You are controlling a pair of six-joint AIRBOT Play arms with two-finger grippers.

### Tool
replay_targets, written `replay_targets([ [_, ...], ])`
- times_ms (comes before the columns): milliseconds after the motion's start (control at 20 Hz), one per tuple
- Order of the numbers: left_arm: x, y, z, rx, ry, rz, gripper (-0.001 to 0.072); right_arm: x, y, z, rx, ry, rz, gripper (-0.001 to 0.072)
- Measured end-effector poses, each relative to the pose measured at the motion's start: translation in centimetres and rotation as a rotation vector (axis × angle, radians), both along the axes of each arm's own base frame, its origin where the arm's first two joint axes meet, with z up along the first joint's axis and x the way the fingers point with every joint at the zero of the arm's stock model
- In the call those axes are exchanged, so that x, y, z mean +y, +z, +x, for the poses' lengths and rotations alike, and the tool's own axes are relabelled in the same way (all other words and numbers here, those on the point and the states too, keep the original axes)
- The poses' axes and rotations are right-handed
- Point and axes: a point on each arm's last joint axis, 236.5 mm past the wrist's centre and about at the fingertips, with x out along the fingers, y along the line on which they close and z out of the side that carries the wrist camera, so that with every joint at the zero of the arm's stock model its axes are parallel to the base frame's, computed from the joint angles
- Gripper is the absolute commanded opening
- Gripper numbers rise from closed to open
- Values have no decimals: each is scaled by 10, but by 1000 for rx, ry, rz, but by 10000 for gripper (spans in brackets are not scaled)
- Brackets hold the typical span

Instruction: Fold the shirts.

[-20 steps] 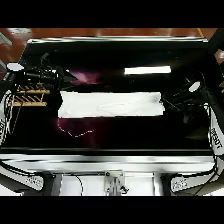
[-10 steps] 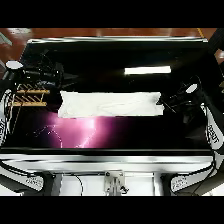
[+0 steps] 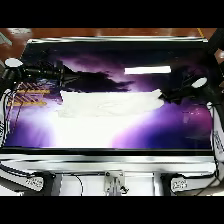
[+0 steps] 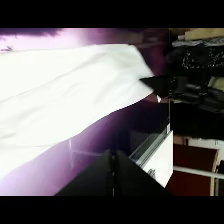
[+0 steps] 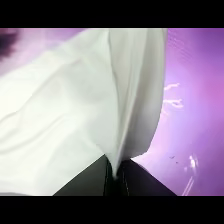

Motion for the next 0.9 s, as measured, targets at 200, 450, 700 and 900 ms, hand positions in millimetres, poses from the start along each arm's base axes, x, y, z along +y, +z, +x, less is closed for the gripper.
replay_targets([
  [200,-54,-7,-12,-39,-68,39,38,9,91,-15,-177,63,-28,60],
  [450,-133,-36,-53,-27,-183,79,38,25,181,-64,-321,125,-52,60],
  [700,-202,-77,-96,22,-232,88,38,36,225,-100,-387,125,-51,60],
  [900,-261,-104,-129,121,-253,-2,37,42,228,-120,-352,148,-38,60],
])
